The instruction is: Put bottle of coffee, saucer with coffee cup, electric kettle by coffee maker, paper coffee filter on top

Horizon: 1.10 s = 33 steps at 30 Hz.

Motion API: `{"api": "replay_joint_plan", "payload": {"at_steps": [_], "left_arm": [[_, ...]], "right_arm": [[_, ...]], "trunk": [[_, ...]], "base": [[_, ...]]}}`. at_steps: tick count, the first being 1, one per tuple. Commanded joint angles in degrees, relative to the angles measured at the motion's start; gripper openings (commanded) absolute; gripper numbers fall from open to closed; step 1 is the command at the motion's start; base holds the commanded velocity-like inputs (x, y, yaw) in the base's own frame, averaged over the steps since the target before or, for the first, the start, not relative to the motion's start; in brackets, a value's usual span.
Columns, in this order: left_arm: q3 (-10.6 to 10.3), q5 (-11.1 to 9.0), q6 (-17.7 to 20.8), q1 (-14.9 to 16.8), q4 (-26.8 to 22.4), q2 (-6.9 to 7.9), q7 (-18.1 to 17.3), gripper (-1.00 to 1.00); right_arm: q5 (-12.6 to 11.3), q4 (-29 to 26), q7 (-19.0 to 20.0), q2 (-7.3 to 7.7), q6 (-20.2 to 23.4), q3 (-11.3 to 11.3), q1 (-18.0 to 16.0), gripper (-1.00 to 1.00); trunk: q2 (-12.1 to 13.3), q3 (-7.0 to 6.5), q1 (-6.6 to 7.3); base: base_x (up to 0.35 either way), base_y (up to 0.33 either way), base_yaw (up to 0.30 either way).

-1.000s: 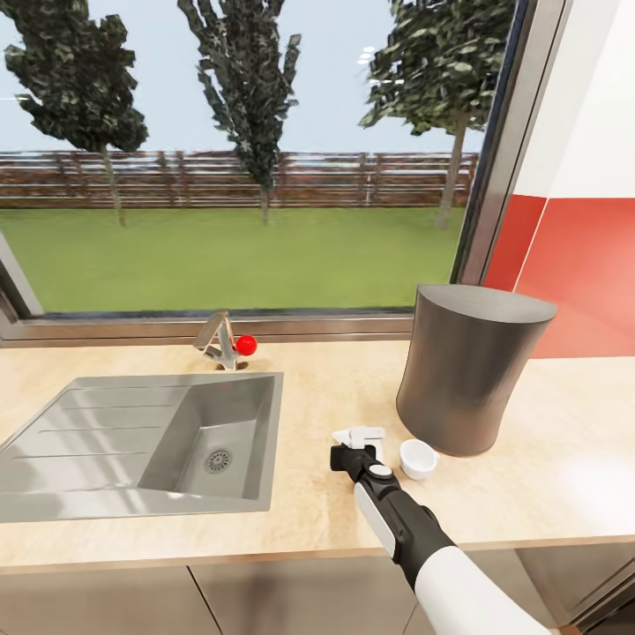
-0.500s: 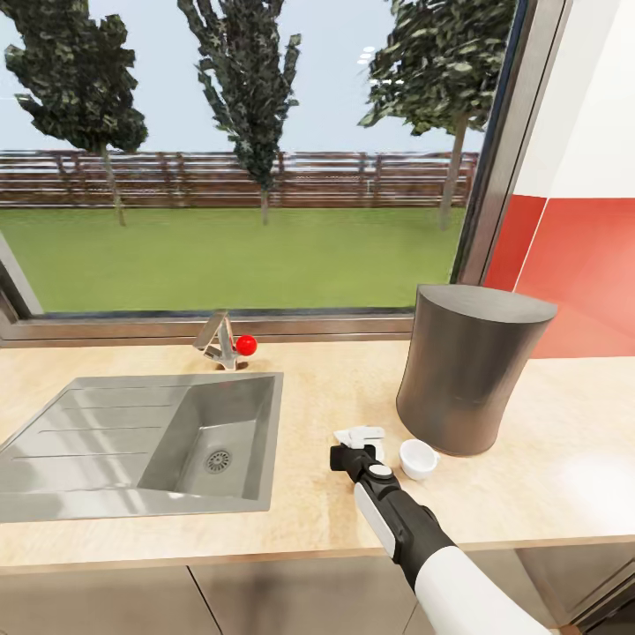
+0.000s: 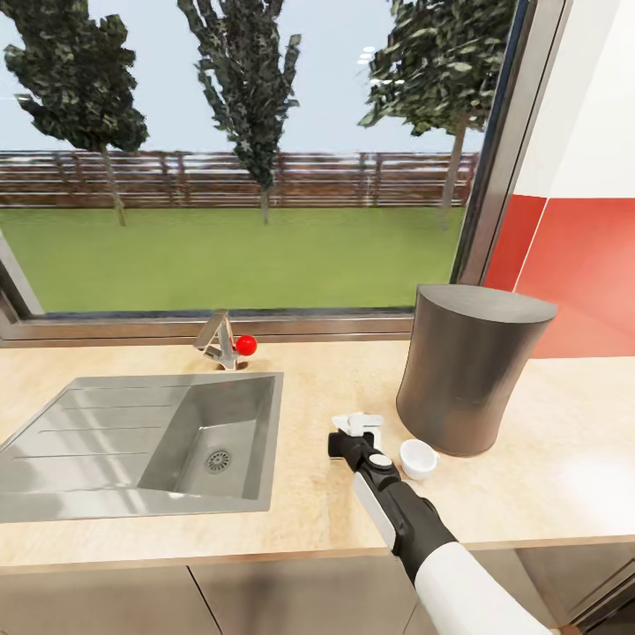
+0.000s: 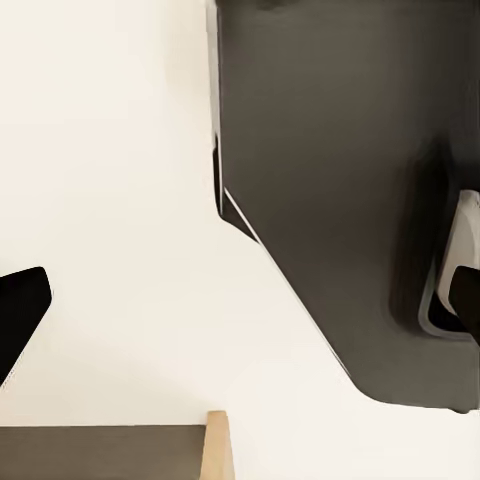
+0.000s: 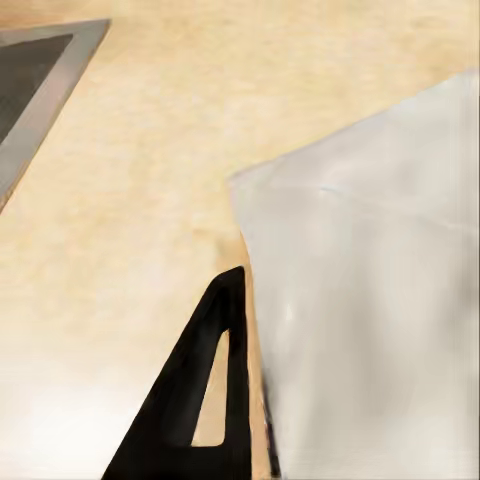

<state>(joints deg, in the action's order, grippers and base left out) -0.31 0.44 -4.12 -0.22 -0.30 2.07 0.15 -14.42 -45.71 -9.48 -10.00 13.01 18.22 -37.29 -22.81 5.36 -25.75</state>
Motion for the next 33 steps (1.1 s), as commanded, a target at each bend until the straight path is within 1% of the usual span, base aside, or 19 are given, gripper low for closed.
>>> {"api": "replay_joint_plan", "payload": {"at_steps": [1, 3, 5, 7, 10, 11, 13, 15, 17, 19, 20, 21, 23, 24, 26, 27, 28, 30, 33], "left_arm": [[0.0, 0.1, -0.2, 0.0, -0.2, 0.44, 0.0, 1.0], [0.0, 0.1, -0.3, 0.2, -0.5, 1.36, 0.0, 1.0], [0.0, 0.2, -0.4, 0.3, -0.6, 1.85, 0.0, 1.0], [-0.1, 0.2, -0.4, 0.4, -0.7, 2.27, -0.1, 1.0], [-1.5, 1.6, -0.4, 0.6, -0.8, 2.67, -0.2, 1.0], [-1.8, 2.0, -0.3, 0.7, -0.8, 2.69, -0.2, 1.0], [-2.6, 3.9, -0.3, 0.8, -0.8, 2.62, -0.1, 1.0], [-3.0, 5.3, -0.2, 0.8, -0.8, 2.47, 0.1, 1.0], [-3.1, 5.8, -0.2, 0.8, -0.7, 2.42, 0.2, 1.0], [-2.8, 5.8, -0.3, 0.7, -0.7, 2.41, 0.3, 1.0], [-2.5, 5.6, -0.3, 0.6, -0.6, 2.41, 0.3, 1.0], [-2.2, 5.4, -0.3, 0.6, -0.6, 2.39, 0.4, 1.0], [-1.8, 5.3, -0.3, 0.6, -0.6, 2.36, 0.4, 1.0], [0.5, 4.1, -0.3, 0.4, -0.5, 2.39, 0.4, 1.0], [2.1, 2.8, -0.3, 0.4, -0.5, 2.4, 0.3, 1.0], [2.4, 2.6, -0.3, 0.4, -0.5, 2.4, 0.3, 1.0], [2.9, 2.2, -0.3, 0.4, -0.5, 2.41, 0.3, 1.0], [3.4, 1.8, -0.2, 0.4, -0.5, 2.35, 0.3, 1.0], [3.6, 1.6, -0.2, 0.4, -0.5, 2.27, 0.3, 1.0]], "right_arm": [[-0.6, -1.8, -0.6, 0.0, 0.4, 0.2, -0.1, -1.0], [-0.6, -5.1, -0.6, 0.0, 1.9, 0.2, -0.2, -1.0], [-0.6, -7.4, -0.7, 0.0, 4.5, 0.2, -0.6, -1.0], [-0.6, -10.6, -0.7, 0.0, 9.1, 0.2, -1.9, -1.0], [-0.7, -14.5, -0.9, 0.0, 15.5, 0.1, -6.1, -1.0], [-0.7, -15.1, -0.9, 0.0, 16.3, 0.1, -7.0, -1.0], [-0.9, -16.8, -1.0, 0.0, 19.1, 0.0, -10.9, -1.0], [-2.0, -18.7, -1.1, 0.0, 21.0, 0.0, -14.2, -1.0], [-4.3, -23.1, -1.1, 0.0, 22.6, 0.0, -16.0, -1.0], [-6.9, -28.2, -1.1, 0.0, 25.3, 0.1, -16.7, -1.0], [-8.1, -31.0, -1.1, 0.0, 27.6, 0.2, -16.9, -1.0], [-8.8, -33.1, -1.0, 0.0, 29.8, 0.3, -17.1, -1.0], [-9.1, -34.3, -0.9, 0.0, 31.2, 0.3, -17.1, -1.0], [-9.5, -35.1, -0.8, 0.0, 32.4, 3.2, -17.2, -1.0], [-9.5, -35.3, -0.8, 0.0, 32.6, 7.6, -17.2, -1.0], [-9.5, -35.4, -0.8, 0.0, 32.7, 8.6, -17.2, -1.0], [-9.6, -35.5, -0.8, 0.0, 32.7, 10.4, -17.2, -1.0], [-9.6, -35.4, -0.8, 0.0, 32.7, 12.3, -17.2, -1.0], [-10.0, -35.2, -0.8, 0.0, 32.7, 13.1, -17.2, -1.0]], "trunk": [[-0.1, 0.11, -0.04], [-0.1, 0.11, -0.04], [-0.1, 0.11, -0.04], [-0.1, 0.11, -0.04], [-0.1, 0.11, -0.04], [-0.1, 0.11, -0.04], [-0.1, 0.11, -0.04], [-0.1, 0.11, -0.04], [-0.1, 0.11, -0.04], [-0.1, 0.11, -0.04], [-0.1, 0.11, -0.04], [-0.1, 0.11, -0.04], [-0.1, 0.11, -0.04], [-0.1, 0.11, -0.04], [-0.1, 0.11, -0.04], [-0.1, 0.11, -0.04], [-0.1, 0.11, -0.04], [-0.1, 0.11, -0.04], [-0.1, 0.11, -0.04]], "base": [[0.0, 0.0, 0.0], [0.0, 0.0, 0.0], [0.0, 0.0, 0.0], [0.0, 0.0, 0.0], [-0.013, -0.087, 0.0], [-0.045, -0.171, 0.0], [-0.089, -0.211, 0.0], [-0.166, -0.215, 0.0], [-0.23, -0.19, 0.0], [-0.261, -0.173, 0.0], [-0.273, -0.165, 0.0], [-0.277, -0.162, 0.0], [-0.279, -0.161, 0.0], [-0.282, -0.154, 0.0], [-0.292, -0.136, 0.0], [-0.302, -0.11, 0.0], [-0.315, -0.07, 0.0], [-0.327, -0.037, 0.0], [-0.335, -0.016, 0.0]]}}
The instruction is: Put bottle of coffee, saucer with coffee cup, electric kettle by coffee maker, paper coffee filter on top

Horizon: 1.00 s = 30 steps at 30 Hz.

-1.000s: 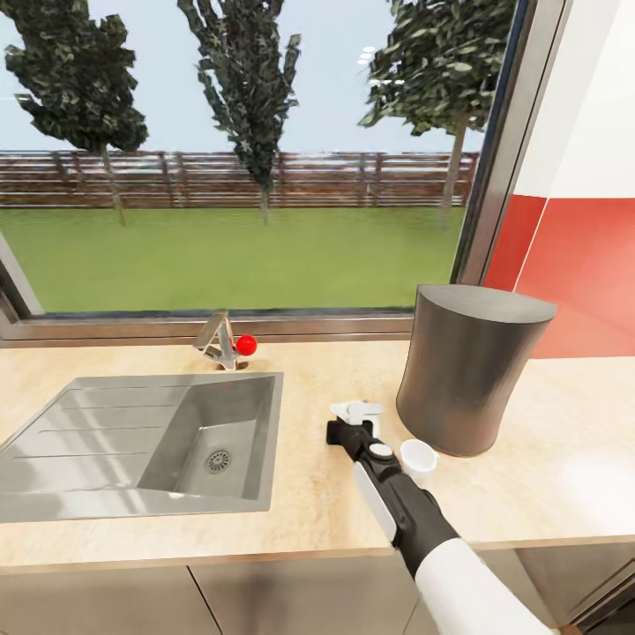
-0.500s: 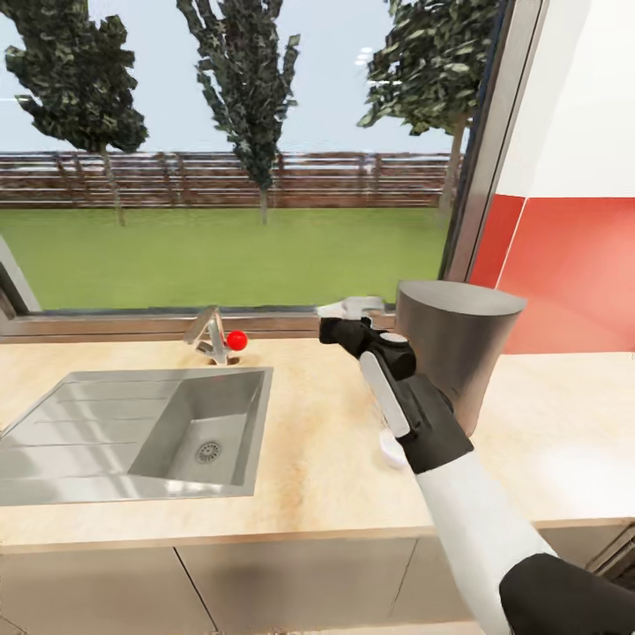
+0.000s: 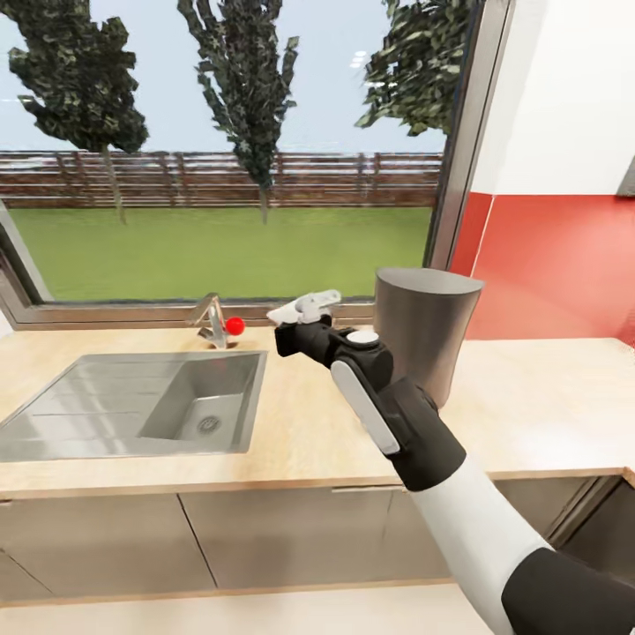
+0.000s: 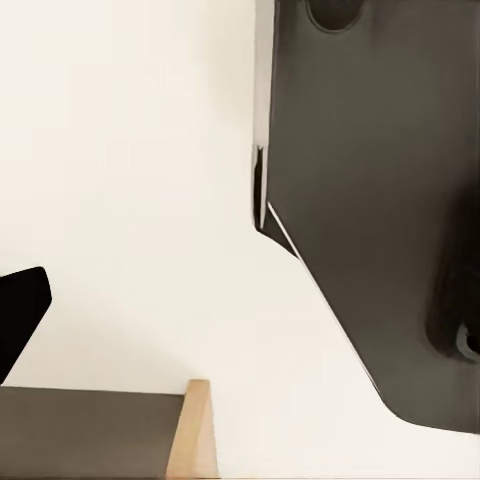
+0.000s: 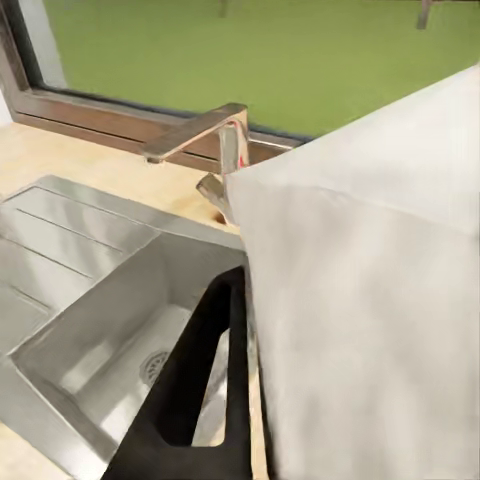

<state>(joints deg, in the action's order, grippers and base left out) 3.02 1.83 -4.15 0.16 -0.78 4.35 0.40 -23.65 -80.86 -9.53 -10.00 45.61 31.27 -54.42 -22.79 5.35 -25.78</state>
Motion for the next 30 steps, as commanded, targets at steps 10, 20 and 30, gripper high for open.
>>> {"api": "replay_joint_plan", "payload": {"at_steps": [10, 20, 30], "left_arm": [[0.3, 0.5, 0.2, 0.0, -0.1, -0.86, 0.1, 1.0], [0.2, 0.3, 0.2, 0.0, -0.2, -1.62, 0.1, 1.0], [0.3, 0.2, 0.3, 0.0, -0.1, -1.62, 0.1, 1.0]], "right_arm": [[-11.6, -0.4, -0.8, 0.0, 0.1, 0.4, 0.0, -1.0], [-12.0, -0.4, -0.7, 0.0, 0.1, 0.6, 0.0, -1.0], [-12.0, -0.4, -0.6, 0.0, 0.1, 0.8, 0.0, -1.0]], "trunk": [[-0.1, 0.12, 0.0], [-0.1, -0.05, 0.0], [-0.1, -0.43, 0.0]], "base": [[-0.279, -0.13, 0.0], [-0.077, -0.261, -0.085], [0.0, -0.274, -0.274]]}}
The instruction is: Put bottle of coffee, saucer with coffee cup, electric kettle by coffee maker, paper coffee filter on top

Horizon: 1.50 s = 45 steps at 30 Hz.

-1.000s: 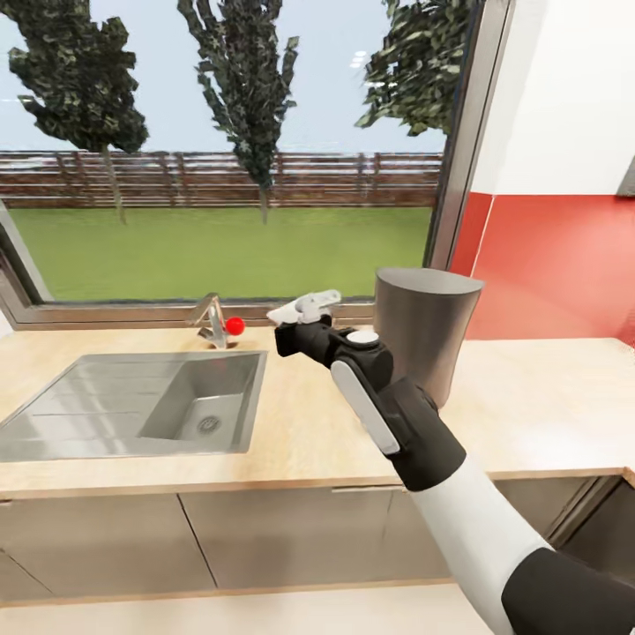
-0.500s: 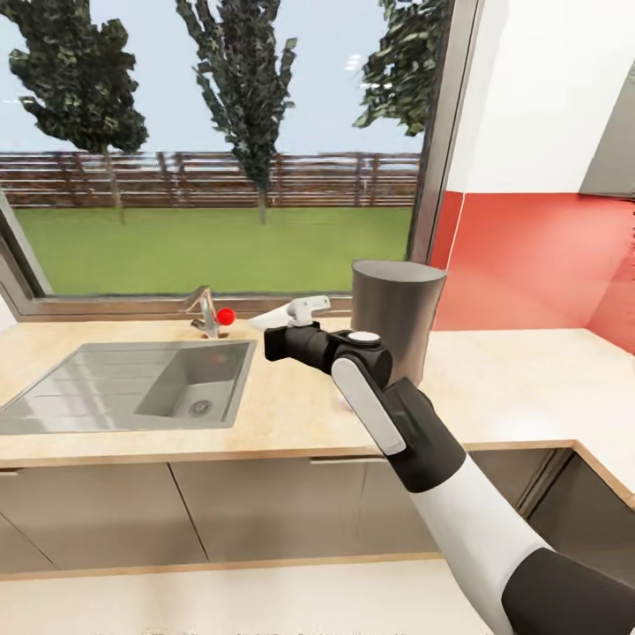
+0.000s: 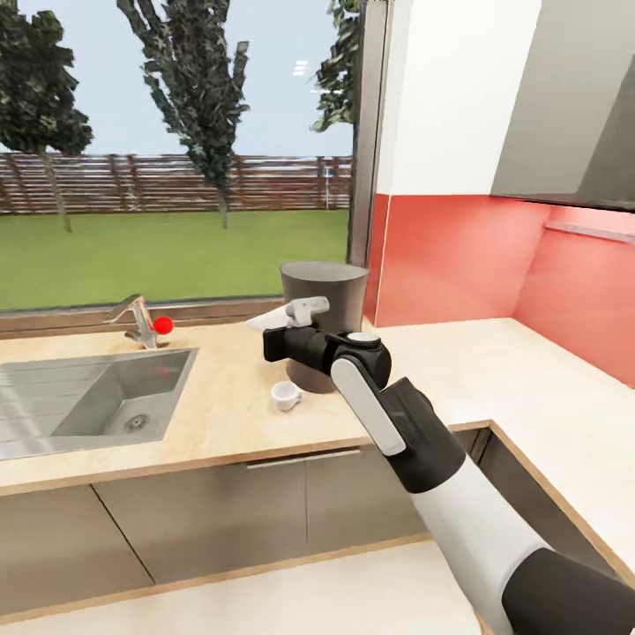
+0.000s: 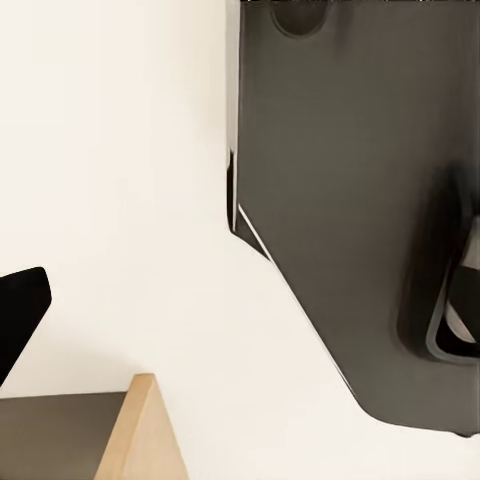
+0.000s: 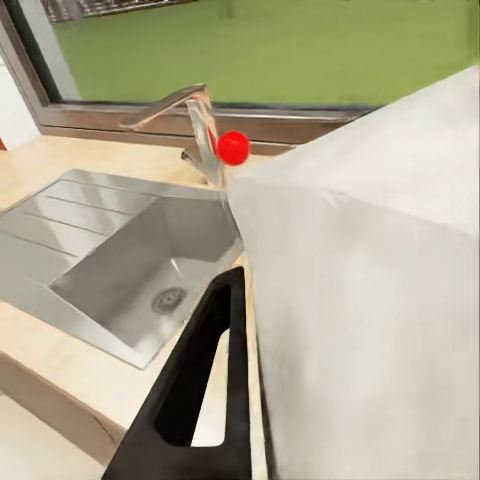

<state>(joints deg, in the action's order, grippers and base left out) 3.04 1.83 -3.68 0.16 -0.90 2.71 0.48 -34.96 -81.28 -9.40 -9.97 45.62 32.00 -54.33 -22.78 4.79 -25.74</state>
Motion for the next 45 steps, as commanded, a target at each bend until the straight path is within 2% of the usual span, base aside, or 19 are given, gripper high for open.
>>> {"api": "replay_joint_plan", "payload": {"at_steps": [1, 13, 16, 21, 25, 45], "left_arm": [[0.3, 0.2, -0.2, 0.0, 0.0, 0.01, 0.1, 1.0], [0.4, 0.1, -0.2, 0.0, 0.0, 0.06, 0.0, 1.0], [0.5, 0.1, -0.2, 0.0, 0.0, 0.1, 0.1, 1.0], [0.6, 0.0, -0.3, 0.0, 0.0, 0.1, 0.0, 1.0], [0.6, 0.0, -0.3, 0.0, 0.0, 0.1, -0.4, 1.0], [0.5, 0.1, -0.2, 0.0, 0.1, 0.1, -0.7, 1.0]], "right_arm": [[-0.7, 0.0, -0.7, -0.03, 0.1, 0.1, -0.1, -1.0], [-0.8, 0.0, -0.7, -0.03, 0.1, 0.2, -0.1, -1.0], [-0.8, 0.0, -0.7, -0.03, 0.1, 0.4, -0.1, -1.0], [-0.7, 0.0, -0.7, -0.03, 0.1, 2.5, -0.1, -1.0], [-0.7, 0.0, -0.7, -0.03, 0.1, 2.8, 0.0, -1.0], [-0.7, 0.0, -0.7, -0.03, 0.1, 2.8, 0.0, -1.0]], "trunk": [[-0.1, 0.09, -0.04], [-0.1, -0.21, -0.04], [-0.1, -0.26, -0.04], [-0.1, -0.6, -0.04], [-0.1, -0.95, -0.04], [-0.1, -2.73, -0.04]], "base": [[0.0, -0.274, -0.275], [0.0, -0.274, -0.268], [0.0, -0.274, -0.038], [0.0, -0.274, -0.095], [0.085, -0.231, -0.038], [0.266, -0.024, -0.001]]}}
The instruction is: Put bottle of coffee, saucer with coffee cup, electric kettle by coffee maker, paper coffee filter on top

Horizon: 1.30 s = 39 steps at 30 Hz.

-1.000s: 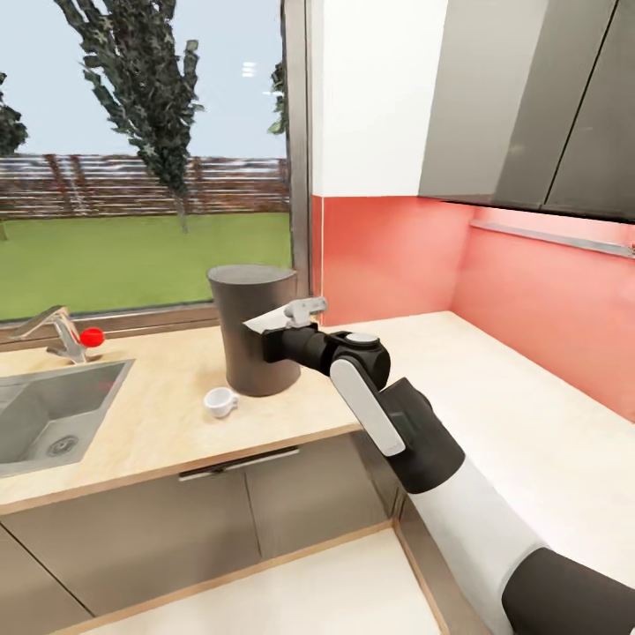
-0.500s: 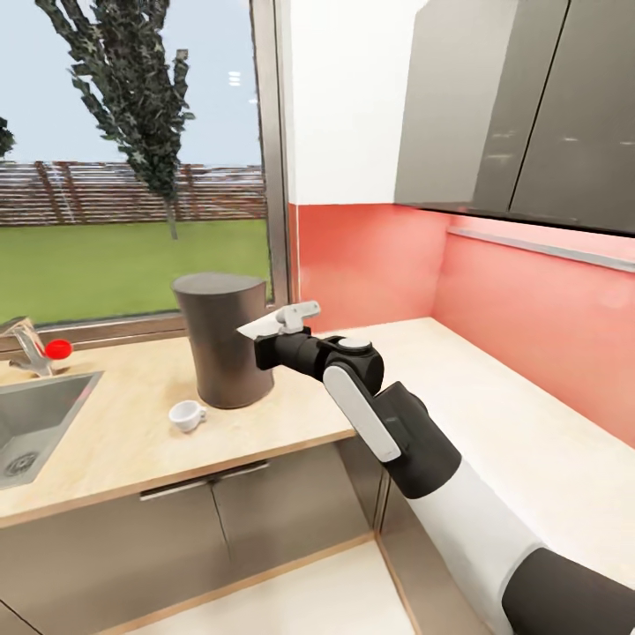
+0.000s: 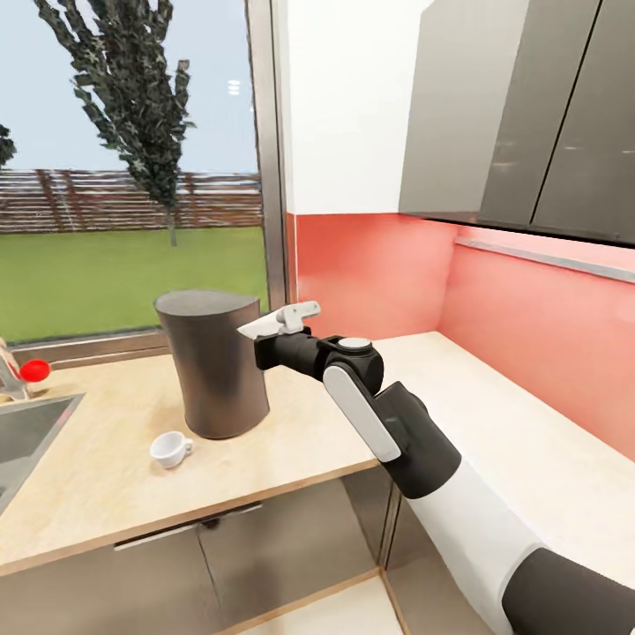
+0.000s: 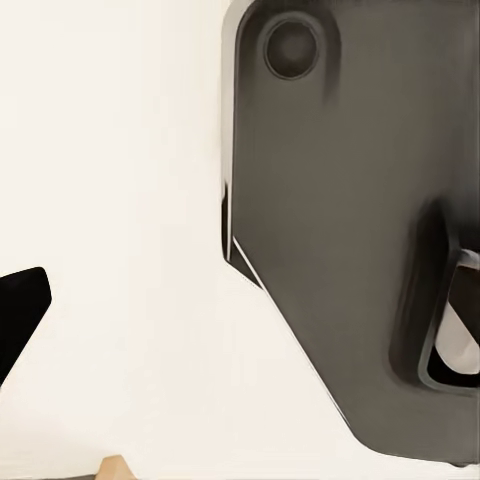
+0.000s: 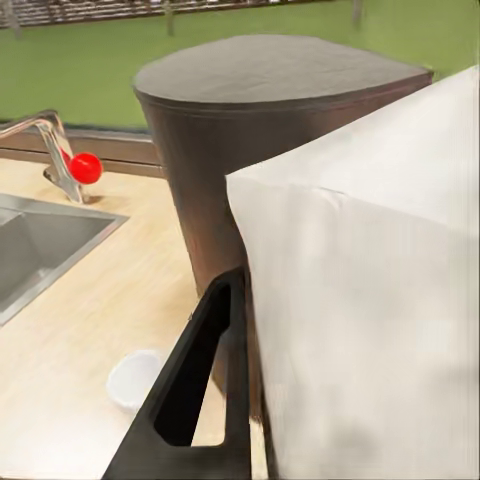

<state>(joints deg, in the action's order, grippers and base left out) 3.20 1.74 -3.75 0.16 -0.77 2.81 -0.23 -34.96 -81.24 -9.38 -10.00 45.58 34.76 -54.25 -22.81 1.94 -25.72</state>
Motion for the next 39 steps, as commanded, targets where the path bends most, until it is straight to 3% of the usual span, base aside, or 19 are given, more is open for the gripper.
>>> {"api": "replay_joint_plan", "payload": {"at_steps": [1, 13, 34, 36, 38, 39], "left_arm": [[0.3, 0.2, -0.1, 0.0, 0.0, 0.0, 0.0, 1.0], [0.2, 0.1, -0.4, -0.1, 0.4, 0.06, 0.0, 1.0], [0.2, 0.2, -0.1, -0.2, 0.9, 0.33, 0.3, 1.0], [0.2, 0.2, -0.1, -0.2, 0.9, 0.4, 0.3, 1.0], [0.2, 0.1, -0.1, -0.2, 0.9, 0.38, 0.3, 1.0], [0.2, 0.1, -0.1, -0.2, 0.9, 0.37, 0.3, 1.0]], "right_arm": [[-0.7, -0.1, -0.7, 0.0, 0.1, 0.0, -0.1, -1.0], [-0.7, -0.1, -0.8, 0.0, 0.1, 0.0, -0.1, -1.0], [-0.4, 0.0, -1.1, 0.0, 0.1, -0.7, -0.1, -1.0], [-0.3, 0.1, -1.3, 0.0, 0.2, -2.0, -0.1, -1.0], [-0.3, -0.2, -1.6, 0.0, 0.2, -5.4, -0.1, -1.0], [-0.3, -0.3, -1.6, 0.0, 0.2, -6.0, -0.1, -1.0]], "trunk": [[-0.1, 0.03, -0.07], [-0.1, -0.6, -0.07], [-0.1, -0.62, -0.07], [-0.1, -0.62, -0.07], [-0.1, -0.62, -0.07], [-0.1, -0.62, -0.07]], "base": [[0.289, -0.166, 0.0], [0.269, -0.15, 0.0], [0.052, -0.004, 0.0], [0.087, 0.0, 0.0], [0.088, 0.0, 0.0], [0.088, 0.0, 0.0]]}}
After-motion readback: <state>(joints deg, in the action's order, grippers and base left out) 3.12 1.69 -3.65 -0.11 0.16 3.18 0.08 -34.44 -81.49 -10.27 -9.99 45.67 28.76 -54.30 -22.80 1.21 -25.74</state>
